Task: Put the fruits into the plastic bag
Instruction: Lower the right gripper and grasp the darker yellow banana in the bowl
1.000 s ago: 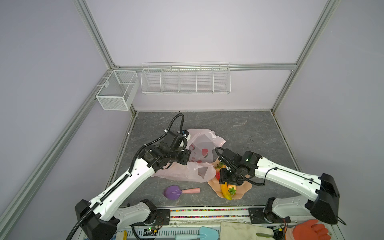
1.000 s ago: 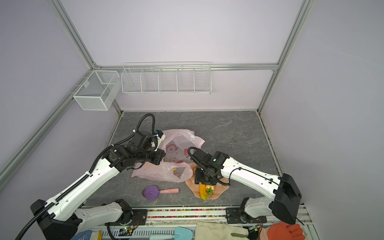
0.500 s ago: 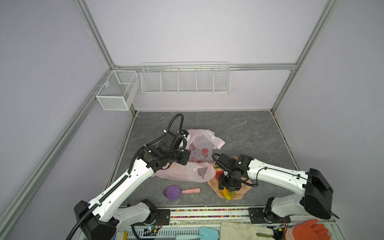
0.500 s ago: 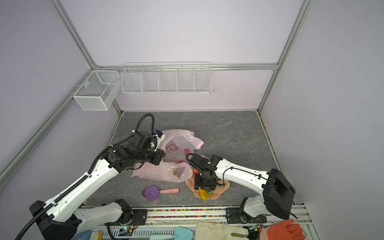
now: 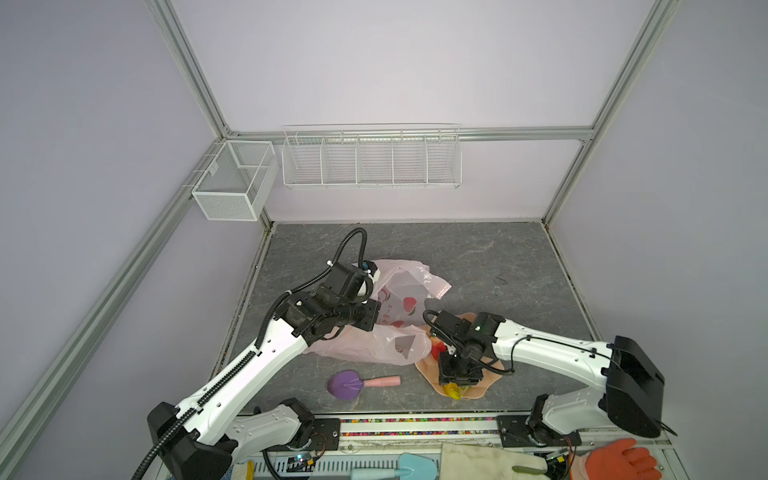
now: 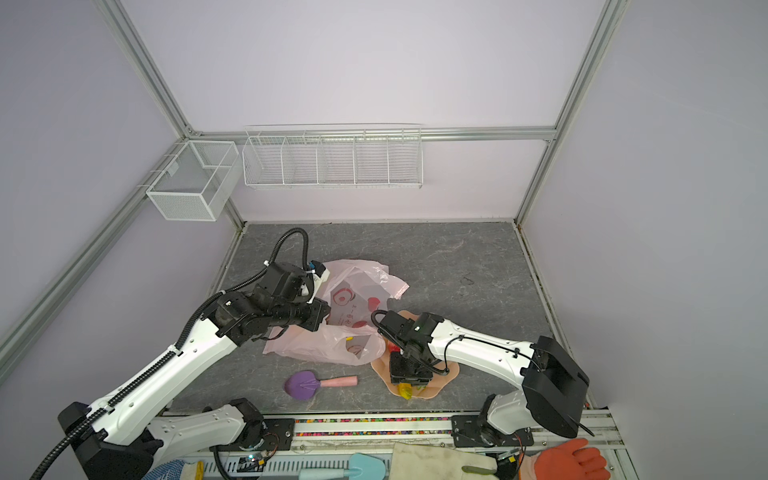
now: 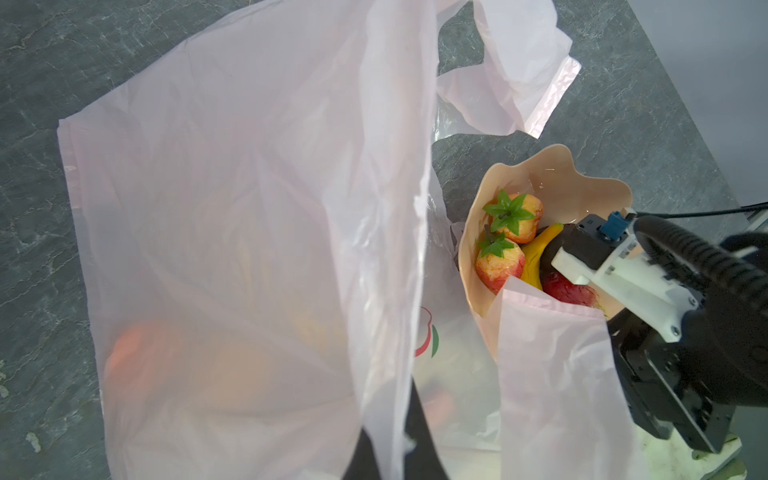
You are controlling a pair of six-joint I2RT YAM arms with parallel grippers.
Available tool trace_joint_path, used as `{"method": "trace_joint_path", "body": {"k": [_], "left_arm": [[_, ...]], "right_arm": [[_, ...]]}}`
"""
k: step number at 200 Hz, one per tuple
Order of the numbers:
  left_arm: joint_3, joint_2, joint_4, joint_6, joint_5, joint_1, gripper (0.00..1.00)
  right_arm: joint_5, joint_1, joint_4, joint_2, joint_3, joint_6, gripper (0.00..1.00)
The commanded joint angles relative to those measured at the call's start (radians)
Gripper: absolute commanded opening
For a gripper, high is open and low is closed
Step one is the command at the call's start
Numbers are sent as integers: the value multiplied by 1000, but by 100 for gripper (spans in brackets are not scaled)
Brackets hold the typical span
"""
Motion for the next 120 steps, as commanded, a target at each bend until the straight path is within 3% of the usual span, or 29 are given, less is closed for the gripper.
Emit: {"method": "trace_joint_path", "body": {"k": [1,67,120], "left_arm": [[-9,-15,-5,-2,5,2,0],[-8,-15,-8,-2,5,2,0],[-4,-15,-7,-4,5,2,0]], "right_arm": [[-12,9,-11,-11,-23,18,50],[-10,17,-18,-16,-22,21,44],[7,18,-66,-41,-4,26,30]]}}
